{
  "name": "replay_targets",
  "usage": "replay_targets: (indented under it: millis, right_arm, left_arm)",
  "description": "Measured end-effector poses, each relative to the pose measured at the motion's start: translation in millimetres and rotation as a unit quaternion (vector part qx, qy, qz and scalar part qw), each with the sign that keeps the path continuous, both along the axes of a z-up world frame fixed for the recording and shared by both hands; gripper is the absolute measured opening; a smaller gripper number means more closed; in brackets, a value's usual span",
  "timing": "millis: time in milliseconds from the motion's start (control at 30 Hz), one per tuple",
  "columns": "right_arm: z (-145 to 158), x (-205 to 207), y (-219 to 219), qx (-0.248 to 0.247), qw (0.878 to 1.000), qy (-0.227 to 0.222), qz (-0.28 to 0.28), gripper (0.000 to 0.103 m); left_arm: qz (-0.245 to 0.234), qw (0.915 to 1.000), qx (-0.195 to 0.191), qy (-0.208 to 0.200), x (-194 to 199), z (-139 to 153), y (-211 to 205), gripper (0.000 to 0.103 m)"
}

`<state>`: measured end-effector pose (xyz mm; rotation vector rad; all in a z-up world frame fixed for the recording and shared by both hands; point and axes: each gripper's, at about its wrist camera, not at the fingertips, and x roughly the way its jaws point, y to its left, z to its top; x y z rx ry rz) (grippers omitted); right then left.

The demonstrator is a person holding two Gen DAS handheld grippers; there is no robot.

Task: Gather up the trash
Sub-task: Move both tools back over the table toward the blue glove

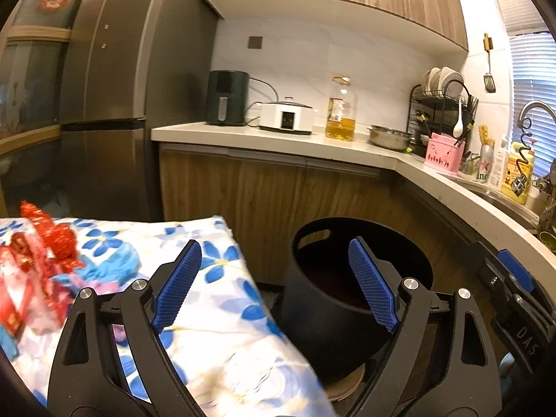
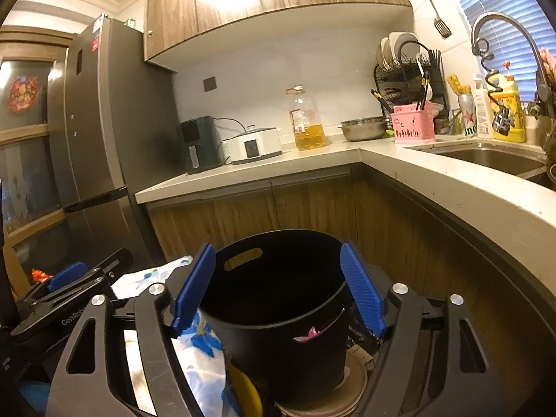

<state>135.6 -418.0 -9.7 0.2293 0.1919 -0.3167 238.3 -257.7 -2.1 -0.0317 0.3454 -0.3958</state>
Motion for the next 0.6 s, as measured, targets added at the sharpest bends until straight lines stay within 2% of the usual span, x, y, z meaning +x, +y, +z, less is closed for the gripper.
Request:
replay_targets:
  millis: [200,600]
  right_arm:
    - [2.4,-15.7,25.7,-0.009,1.000,0.003,0.017,0.080]
    - [3.4,-34.4,94.3,-0.023,0.998,-0.003,0.065,0.084]
  left_arm:
    - [0.035,0.9993,-0.015,-0.002,-26.7,1.1,42.5,0.087]
    - [0.111,0.9936,-0.012,-0.015,-65.8,-2.8,127.6,0.087]
